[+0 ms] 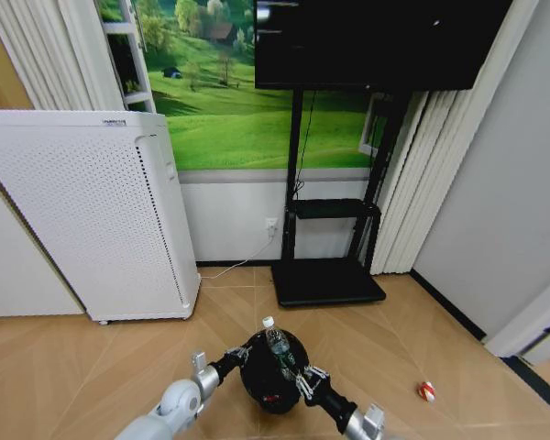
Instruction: Pick up the trash bin and place the garbage on the floor into it.
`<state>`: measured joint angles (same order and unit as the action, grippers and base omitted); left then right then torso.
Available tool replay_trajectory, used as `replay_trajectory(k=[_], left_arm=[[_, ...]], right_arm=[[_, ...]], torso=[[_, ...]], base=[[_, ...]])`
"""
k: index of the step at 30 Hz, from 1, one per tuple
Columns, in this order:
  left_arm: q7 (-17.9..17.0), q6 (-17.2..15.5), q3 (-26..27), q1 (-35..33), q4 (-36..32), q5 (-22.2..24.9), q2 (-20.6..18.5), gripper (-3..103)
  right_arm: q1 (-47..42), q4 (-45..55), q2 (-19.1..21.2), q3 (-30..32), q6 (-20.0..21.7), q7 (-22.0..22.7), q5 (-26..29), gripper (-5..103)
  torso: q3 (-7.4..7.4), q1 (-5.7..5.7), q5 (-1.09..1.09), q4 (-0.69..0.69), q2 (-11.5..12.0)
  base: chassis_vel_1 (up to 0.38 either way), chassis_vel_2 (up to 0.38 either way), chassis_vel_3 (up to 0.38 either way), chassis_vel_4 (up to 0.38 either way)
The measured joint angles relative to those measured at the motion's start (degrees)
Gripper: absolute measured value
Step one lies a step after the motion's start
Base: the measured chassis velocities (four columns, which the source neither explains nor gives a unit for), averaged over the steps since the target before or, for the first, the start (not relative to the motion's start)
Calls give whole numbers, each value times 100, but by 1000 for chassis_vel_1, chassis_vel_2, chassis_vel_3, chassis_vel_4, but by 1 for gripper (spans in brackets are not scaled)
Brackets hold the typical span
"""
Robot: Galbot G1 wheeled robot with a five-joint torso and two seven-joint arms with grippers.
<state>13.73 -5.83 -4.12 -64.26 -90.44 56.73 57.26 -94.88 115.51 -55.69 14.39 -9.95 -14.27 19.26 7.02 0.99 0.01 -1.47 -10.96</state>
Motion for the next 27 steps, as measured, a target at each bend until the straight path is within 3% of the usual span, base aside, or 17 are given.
replay_trajectory(k=[5,7,8,10,16,19,21,27], left_arm=[[59,-37,129,-133,-43,1,29,7],[69,-38,200,-182,-66,-24,44,7],[75,-37,282,-228,-90,-31,77,7],[75,-31,344,-271,-112,-31,105,7],[30,-16,498,-405,-186,-90,155,7],[-1,-15,573,-443,-205,-92,178,7],[-125,16,752,-524,-248,-81,183,7],[-419,144,1352,-784,-381,-7,190,7]], right_arm=[[167,-141,-19,-168,80,67,-41,13],[180,-173,-19,-177,88,63,-36,18],[174,-213,-12,-172,91,53,-33,28],[154,-242,-7,-153,90,48,-25,28],[71,-259,-38,-108,75,58,30,55],[49,-254,-62,-102,61,67,73,61],[-12,-241,-130,-53,-5,153,223,78],[-117,-242,-292,127,-20,504,440,93]], torso=[[0,0,0,0,0],[0,0,0,1,0],[0,0,-1,0,0],[0,0,-1,0,0],[0,0,-1,0,0],[0,0,-2,0,0],[0,0,-1,0,0],[0,0,-1,2,0]], base=[[0,0,0,0],[0,0,0,0],[0,0,0,0],[0,0,0,0],[0,0,0,0],[0,0,0,0],[0,0,0,0],[0,0,0,0]])
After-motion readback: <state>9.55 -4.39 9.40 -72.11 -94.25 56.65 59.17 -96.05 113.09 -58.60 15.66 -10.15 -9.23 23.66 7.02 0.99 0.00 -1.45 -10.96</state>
